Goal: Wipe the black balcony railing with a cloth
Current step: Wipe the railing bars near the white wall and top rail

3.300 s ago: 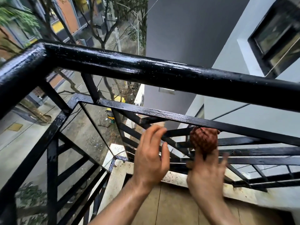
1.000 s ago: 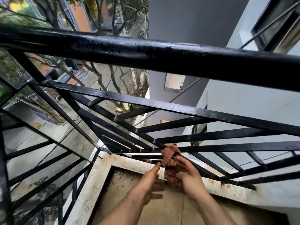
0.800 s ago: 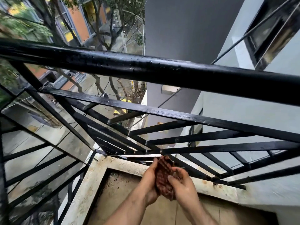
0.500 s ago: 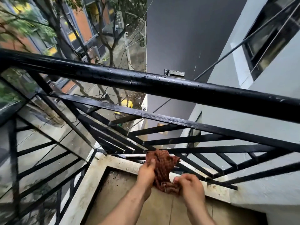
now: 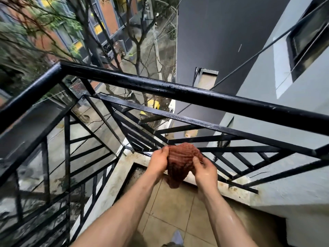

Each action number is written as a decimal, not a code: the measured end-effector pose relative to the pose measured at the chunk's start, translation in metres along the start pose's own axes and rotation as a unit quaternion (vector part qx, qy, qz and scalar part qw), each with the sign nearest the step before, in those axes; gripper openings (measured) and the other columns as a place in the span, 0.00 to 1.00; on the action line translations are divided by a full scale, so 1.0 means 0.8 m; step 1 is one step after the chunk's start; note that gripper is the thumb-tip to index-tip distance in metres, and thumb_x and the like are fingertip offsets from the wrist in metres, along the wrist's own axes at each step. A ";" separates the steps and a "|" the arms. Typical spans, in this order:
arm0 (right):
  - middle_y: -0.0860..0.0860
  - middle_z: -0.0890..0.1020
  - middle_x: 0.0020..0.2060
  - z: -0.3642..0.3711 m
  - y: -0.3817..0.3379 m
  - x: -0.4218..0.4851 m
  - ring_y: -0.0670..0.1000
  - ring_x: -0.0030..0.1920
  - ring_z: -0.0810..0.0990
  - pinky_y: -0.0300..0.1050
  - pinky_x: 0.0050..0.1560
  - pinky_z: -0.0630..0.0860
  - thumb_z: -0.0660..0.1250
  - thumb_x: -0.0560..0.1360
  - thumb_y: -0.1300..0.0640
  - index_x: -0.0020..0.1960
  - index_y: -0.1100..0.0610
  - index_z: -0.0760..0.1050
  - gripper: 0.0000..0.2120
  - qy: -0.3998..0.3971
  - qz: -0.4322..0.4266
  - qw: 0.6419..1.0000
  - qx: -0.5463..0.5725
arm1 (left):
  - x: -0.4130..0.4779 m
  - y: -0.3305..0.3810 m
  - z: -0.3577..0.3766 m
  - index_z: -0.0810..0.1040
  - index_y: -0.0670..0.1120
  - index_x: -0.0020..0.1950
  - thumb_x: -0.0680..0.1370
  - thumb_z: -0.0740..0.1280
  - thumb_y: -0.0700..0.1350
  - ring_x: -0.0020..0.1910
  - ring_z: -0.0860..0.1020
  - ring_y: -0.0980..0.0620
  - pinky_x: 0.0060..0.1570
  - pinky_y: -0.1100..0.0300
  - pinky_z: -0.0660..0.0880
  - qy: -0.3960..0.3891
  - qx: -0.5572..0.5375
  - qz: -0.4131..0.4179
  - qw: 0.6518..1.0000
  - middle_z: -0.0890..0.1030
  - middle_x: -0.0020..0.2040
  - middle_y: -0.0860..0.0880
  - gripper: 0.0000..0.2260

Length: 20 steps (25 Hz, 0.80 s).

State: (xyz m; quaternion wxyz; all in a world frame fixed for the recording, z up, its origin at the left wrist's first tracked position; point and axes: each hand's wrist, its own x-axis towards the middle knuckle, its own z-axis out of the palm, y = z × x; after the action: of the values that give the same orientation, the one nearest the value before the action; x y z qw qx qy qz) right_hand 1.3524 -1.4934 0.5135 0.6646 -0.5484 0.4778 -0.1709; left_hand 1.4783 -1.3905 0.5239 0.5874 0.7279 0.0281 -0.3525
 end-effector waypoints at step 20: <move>0.58 0.83 0.40 0.071 -0.116 -0.059 0.58 0.39 0.81 0.59 0.45 0.79 0.66 0.79 0.59 0.49 0.57 0.77 0.02 -0.141 0.151 0.966 0.155 | 0.001 0.089 -0.153 0.82 0.45 0.37 0.77 0.69 0.55 0.37 0.80 0.48 0.41 0.56 0.75 0.141 0.083 0.057 0.985 0.82 0.33 0.50 0.16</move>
State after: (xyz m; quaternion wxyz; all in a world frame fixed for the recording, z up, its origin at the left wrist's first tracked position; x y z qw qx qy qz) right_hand 1.4039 -1.4571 0.6139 0.8204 -0.3785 0.4241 -0.0618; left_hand 1.5702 -1.3060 0.5906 0.5341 0.8171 0.0397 -0.2132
